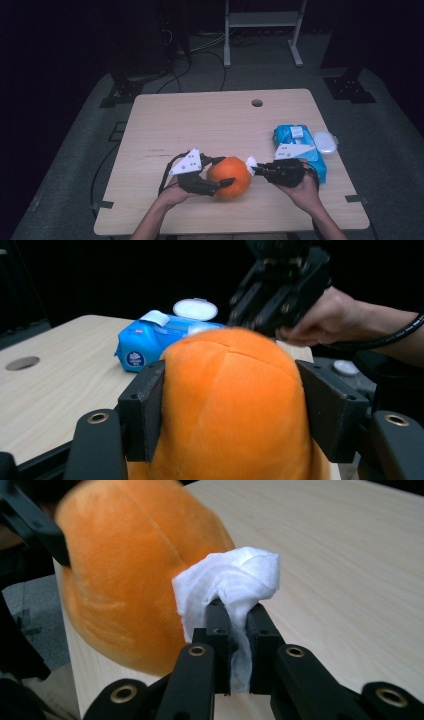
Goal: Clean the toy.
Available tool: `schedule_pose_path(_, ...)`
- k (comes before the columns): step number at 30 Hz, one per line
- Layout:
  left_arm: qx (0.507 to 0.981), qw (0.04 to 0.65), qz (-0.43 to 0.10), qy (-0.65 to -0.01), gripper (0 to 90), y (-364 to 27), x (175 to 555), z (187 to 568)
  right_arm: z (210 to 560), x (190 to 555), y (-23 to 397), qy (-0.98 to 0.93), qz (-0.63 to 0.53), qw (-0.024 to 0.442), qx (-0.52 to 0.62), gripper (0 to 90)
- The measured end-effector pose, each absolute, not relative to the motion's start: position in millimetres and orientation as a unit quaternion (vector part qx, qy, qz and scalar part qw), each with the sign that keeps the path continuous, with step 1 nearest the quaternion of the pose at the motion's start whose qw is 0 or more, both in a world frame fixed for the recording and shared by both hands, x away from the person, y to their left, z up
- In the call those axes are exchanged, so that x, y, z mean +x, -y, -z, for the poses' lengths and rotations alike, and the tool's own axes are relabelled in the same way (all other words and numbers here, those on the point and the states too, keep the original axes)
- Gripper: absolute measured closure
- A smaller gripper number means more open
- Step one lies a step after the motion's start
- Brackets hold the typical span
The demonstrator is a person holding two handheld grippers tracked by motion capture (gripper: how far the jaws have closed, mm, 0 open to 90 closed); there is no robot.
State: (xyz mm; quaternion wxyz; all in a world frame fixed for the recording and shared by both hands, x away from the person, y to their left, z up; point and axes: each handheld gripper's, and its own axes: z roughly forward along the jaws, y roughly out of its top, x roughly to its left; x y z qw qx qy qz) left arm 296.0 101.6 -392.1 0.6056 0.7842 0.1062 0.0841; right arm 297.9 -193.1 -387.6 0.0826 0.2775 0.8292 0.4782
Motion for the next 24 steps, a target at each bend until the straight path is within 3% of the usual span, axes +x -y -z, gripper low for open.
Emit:
schedule_pose_path(4,0.827,0.541,-0.088,-0.124,30.7,-95,299,419,406,304,184,-0.842,-0.449,0.079,0.288,82.5)
schedule_pose_path(8,0.822,0.546,-0.088,-0.134,29.8,-95,301,418,404,304,185,-0.836,-0.462,0.066,0.287,82.5)
schedule_pose_path(14,0.824,0.544,-0.094,-0.129,27.9,-85,297,419,382,288,165,-0.837,-0.485,0.081,0.241,82.4)
schedule_pose_path(21,0.821,0.552,-0.076,-0.128,12.0,-100,305,417,390,293,171,-0.841,-0.476,0.076,0.246,82.4)
schedule_pose_path(24,0.82,0.552,-0.056,-0.14,15.1,-101,309,429,390,296,177,-0.84,-0.473,0.083,0.255,82.3)
